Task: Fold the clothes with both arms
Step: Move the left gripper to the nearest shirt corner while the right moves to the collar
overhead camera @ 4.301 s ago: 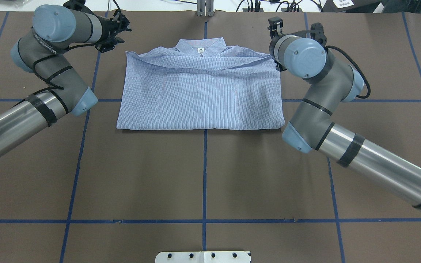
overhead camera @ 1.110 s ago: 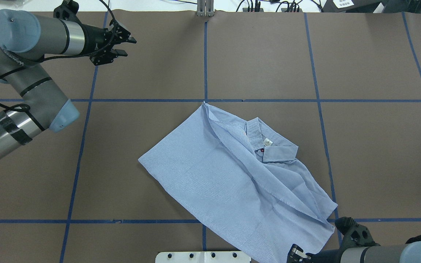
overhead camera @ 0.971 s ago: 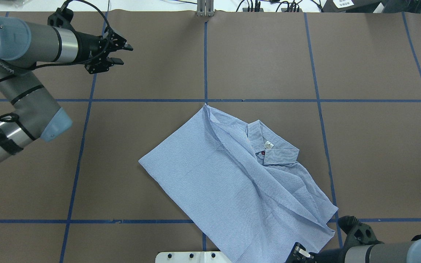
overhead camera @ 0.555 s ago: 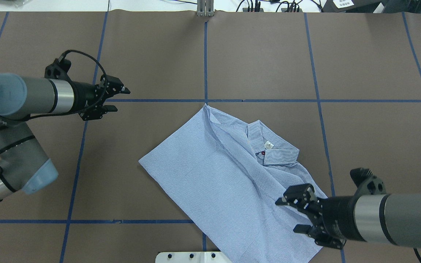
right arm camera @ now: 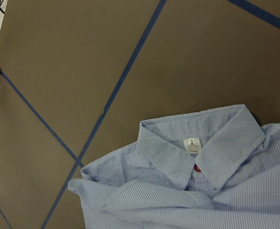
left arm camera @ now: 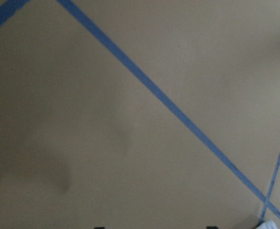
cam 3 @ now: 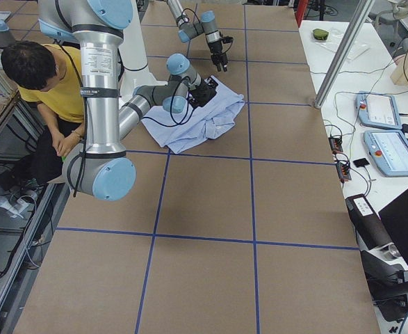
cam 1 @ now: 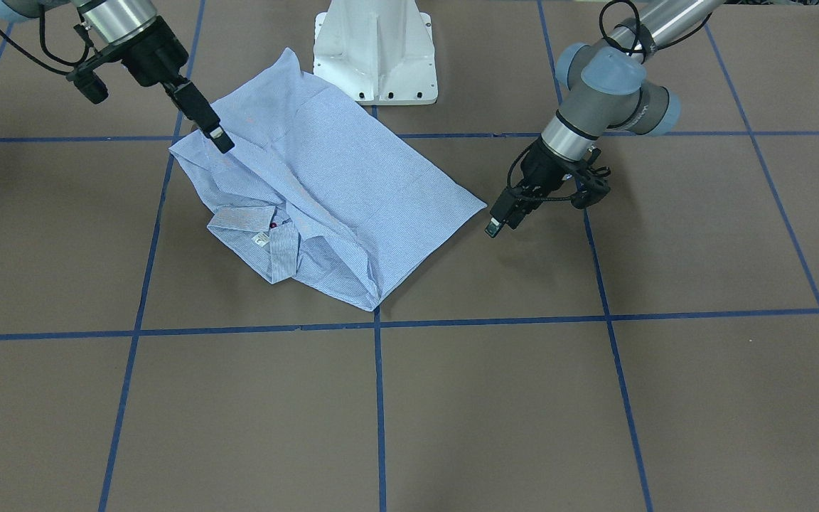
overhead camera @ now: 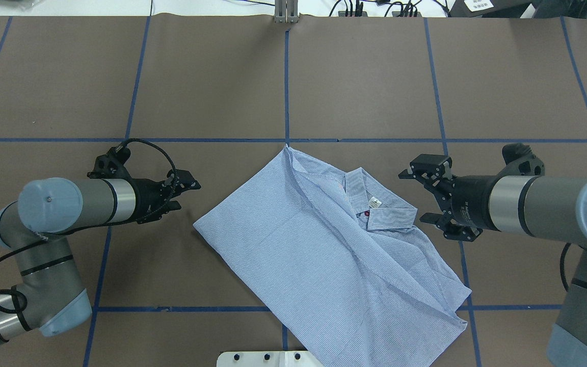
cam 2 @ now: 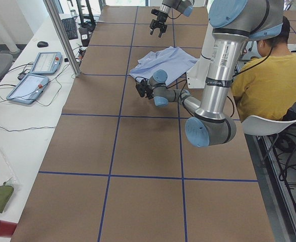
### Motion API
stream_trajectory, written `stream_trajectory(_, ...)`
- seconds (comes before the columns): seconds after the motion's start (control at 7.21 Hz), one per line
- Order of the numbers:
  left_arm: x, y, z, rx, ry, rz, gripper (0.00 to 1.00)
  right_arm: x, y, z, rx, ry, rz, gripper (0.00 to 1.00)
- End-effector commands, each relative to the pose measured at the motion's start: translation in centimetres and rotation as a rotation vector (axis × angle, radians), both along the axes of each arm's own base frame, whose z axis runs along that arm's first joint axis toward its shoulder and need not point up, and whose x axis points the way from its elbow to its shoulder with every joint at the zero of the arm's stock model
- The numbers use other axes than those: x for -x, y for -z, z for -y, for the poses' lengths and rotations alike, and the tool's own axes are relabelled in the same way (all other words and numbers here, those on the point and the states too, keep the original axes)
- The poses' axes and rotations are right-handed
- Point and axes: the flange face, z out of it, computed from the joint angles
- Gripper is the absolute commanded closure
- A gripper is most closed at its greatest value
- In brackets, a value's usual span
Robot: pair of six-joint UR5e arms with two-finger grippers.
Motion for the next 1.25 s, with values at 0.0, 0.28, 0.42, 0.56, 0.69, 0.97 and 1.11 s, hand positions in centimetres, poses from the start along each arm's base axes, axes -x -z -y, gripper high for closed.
stream_trajectory(0.0, -1.8, 0.3, -2.4, -0.004, -0.047, -0.004, 0.26, 2.5, -0.2, 2.6, -0.007, -0.014, -0.016, 0.00)
stream_trajectory(0.28, -2.2, 0.5, -2.9, -0.006, -0.058, -0.009, 0.33, 2.7, -0.1, 2.6, -0.006, -0.013, -0.012, 0.00)
stream_trajectory(0.42, -2.4, 0.7, -3.2, -0.006, -0.062, -0.012, 0.41, 3.1, 0.6, 2.9, -0.006, -0.017, 0.001, 0.00)
stream_trajectory(0.56, -2.6, 0.7, -3.5, -0.006, -0.062, -0.010, 0.59, 3.2, 0.6, 2.9, -0.005, -0.016, 0.002, 0.00)
stream_trajectory(0.69, -2.6, 0.7, -3.5, -0.009, -0.053, -0.009, 0.86, 3.3, 0.7, 2.9, -0.004, -0.017, 0.004, 0.00)
stream_trajectory(0.97, -2.8, 0.8, -3.6, -0.005, -0.054, -0.007, 1.00, 3.3, 0.8, 2.8, -0.003, -0.016, 0.004, 0.00)
stream_trajectory(1.11, -3.5, 1.4, -3.0, -0.010, -0.062, 0.013, 1.00, 3.3, 0.9, 2.8, -0.004, -0.016, 0.007, 0.00)
